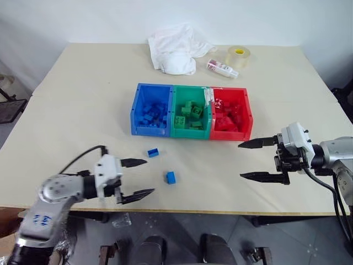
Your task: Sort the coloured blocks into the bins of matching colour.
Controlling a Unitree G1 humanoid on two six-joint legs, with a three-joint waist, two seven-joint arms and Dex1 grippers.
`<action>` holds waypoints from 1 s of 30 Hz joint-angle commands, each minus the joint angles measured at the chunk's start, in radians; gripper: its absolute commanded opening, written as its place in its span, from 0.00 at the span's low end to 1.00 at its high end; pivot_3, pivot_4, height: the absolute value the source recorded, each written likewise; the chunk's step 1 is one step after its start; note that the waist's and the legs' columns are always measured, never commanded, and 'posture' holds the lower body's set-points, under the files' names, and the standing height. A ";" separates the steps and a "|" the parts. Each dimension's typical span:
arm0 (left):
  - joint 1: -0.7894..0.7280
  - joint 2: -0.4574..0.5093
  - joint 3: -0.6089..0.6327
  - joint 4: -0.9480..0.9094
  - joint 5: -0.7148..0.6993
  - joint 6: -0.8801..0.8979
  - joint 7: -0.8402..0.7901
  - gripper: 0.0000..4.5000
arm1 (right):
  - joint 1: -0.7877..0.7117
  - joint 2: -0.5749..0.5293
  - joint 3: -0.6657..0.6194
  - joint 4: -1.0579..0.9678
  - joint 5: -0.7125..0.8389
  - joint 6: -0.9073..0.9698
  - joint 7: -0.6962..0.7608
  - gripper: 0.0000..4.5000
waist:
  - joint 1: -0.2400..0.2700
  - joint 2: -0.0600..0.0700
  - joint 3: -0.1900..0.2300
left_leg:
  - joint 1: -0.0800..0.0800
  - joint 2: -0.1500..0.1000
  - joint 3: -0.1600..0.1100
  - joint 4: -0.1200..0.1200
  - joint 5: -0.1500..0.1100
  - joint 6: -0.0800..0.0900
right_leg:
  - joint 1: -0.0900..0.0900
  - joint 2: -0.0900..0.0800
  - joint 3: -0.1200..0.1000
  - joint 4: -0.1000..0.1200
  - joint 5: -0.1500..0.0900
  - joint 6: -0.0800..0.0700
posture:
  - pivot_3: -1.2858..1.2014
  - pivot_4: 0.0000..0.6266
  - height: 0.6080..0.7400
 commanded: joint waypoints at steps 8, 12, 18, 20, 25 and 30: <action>-0.115 -0.127 -0.202 0.231 0.196 -0.192 0.058 1.00 | 0.105 0.000 -0.078 -0.130 0.044 0.023 -0.086 1.00 | 0.011 0.000 0.000 | 0.000 0.000 0.002 0.000 0.000 0.000 | 0.000 0.000 0.000 0.000 0.000 0.000 | 0.52 0.24 1.00; -0.161 -0.143 -0.229 0.323 0.225 -0.278 0.042 0.91 | 0.129 0.001 -0.088 -0.153 0.054 0.026 -0.110 1.00 | 0.013 0.000 0.000 | 0.000 0.000 0.002 0.001 0.000 0.000 | 0.000 0.000 0.000 0.000 0.000 0.000 | 0.52 0.24 1.00; -0.212 -0.179 -0.250 0.397 0.226 -0.296 0.025 0.53 | 0.159 -0.005 -0.104 -0.170 0.060 0.022 -0.134 1.00 | 0.012 0.000 0.000 | 0.000 0.000 0.002 0.001 0.000 0.000 | 0.000 0.000 -0.001 0.000 0.000 0.000 | 0.52 0.24 1.00; -0.215 -0.183 -0.253 0.411 0.229 -0.303 0.023 0.38 | 0.164 -0.006 -0.106 -0.171 0.061 0.019 -0.138 1.00 | 0.011 0.000 0.000 | 0.000 0.000 0.002 0.001 0.000 0.000 | 0.000 0.000 -0.001 0.000 0.000 0.000 | 0.52 0.24 1.00; -0.241 -0.215 -0.236 0.417 0.197 -0.279 0.041 0.32 | 0.173 -0.007 -0.115 -0.176 0.059 0.018 -0.142 1.00 | 0.014 0.000 0.000 | 0.000 0.000 0.002 0.001 0.000 0.000 | 0.001 0.000 -0.001 0.000 0.000 0.000 | 0.52 0.24 1.00; -0.345 -0.252 -0.141 0.389 0.189 -0.185 0.180 0.32 | 0.180 -0.012 -0.125 -0.172 0.059 0.015 -0.142 1.00 | 0.015 -0.001 0.000 | -0.001 0.000 0.001 0.003 0.000 0.000 | 0.001 0.000 -0.002 0.001 0.000 0.001 | 0.52 0.24 1.00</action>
